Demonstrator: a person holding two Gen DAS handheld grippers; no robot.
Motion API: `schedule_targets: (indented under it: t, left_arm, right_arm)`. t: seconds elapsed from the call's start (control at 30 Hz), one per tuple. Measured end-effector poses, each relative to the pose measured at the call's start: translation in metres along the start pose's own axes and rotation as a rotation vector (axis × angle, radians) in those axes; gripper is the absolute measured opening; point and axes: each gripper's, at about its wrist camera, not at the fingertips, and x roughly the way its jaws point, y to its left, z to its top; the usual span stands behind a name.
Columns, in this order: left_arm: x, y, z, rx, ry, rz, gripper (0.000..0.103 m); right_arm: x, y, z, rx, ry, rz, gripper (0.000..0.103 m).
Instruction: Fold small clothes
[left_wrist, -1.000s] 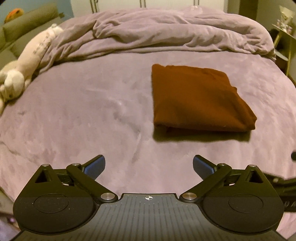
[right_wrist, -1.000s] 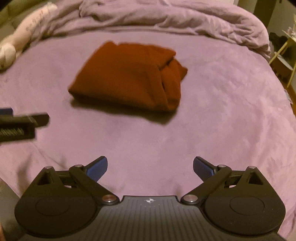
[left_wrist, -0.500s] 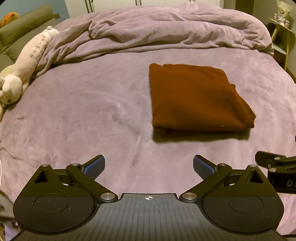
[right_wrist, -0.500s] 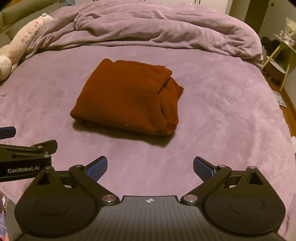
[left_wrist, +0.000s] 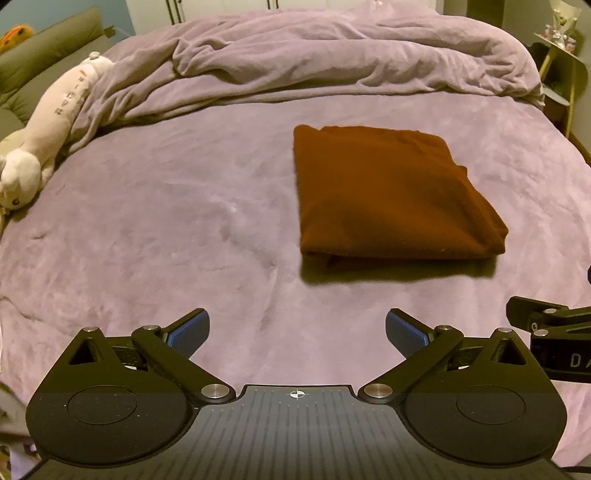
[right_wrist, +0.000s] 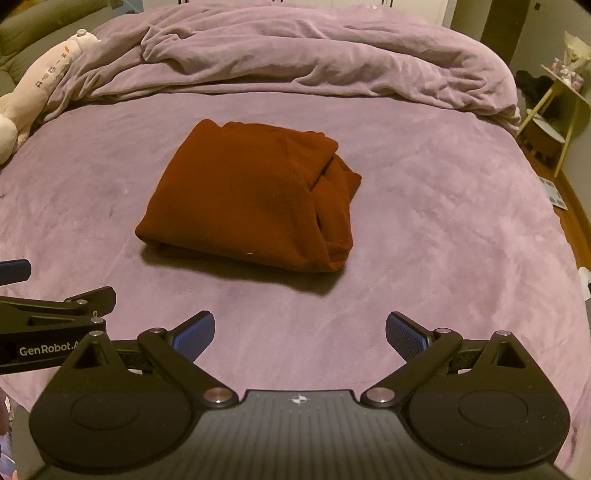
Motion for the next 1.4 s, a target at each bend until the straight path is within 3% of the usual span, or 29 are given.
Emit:
schedule_targets:
  t: [1.4]
  left_arm:
    - [0.0023,-0.0046,0.0007,-0.012,0.025,-0.035,0.103]
  right_arm:
    - [0.0006,-0.0088,-0.0014,0.02,0.013,-0.006,0.099]
